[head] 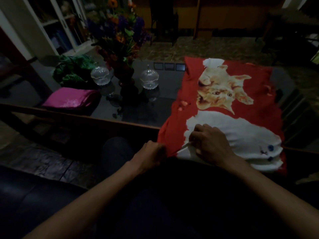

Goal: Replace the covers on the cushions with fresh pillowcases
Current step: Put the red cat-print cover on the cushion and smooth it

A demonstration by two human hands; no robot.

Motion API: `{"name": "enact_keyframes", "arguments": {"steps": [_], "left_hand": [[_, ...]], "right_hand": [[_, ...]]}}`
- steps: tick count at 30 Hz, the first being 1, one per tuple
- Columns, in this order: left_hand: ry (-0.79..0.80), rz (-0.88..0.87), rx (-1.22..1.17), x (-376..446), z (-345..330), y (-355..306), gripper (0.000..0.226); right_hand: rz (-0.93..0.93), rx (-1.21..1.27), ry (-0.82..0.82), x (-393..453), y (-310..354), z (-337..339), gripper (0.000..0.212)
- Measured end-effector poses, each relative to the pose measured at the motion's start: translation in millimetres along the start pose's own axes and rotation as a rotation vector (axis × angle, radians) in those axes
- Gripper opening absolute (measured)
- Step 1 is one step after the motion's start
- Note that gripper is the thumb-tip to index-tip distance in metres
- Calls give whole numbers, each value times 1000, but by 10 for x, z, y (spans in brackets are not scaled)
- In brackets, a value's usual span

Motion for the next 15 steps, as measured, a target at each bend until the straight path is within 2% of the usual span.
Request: {"name": "enact_keyframes", "arguments": {"steps": [3,5,8,11,15], "left_hand": [[57,-20,-55,19,9,7,22],[-41,5,-152,124,188,-40,31],[-261,202,-232,230,420,12,45],[-226,354,-280,335,247,56,46],[-134,391,-400,375,190,75,31]], "right_hand": [[9,21,99,13,-15,0,14],[-8,70,79,61,-57,83,14],[-104,183,-7,149,-171,187,19],[-114,139,11,197,-167,129,24],[-121,146,5,176,-208,94,24]]}}
Point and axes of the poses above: each hand's wrist, its own x-axis towards the middle knuckle, its own z-axis out of the back of the hand, y = z × x, the point moved 8 cm from there along x, towards the middle knuckle, and after that the axes turned 2 degrees about y, right-handed, at the moved point
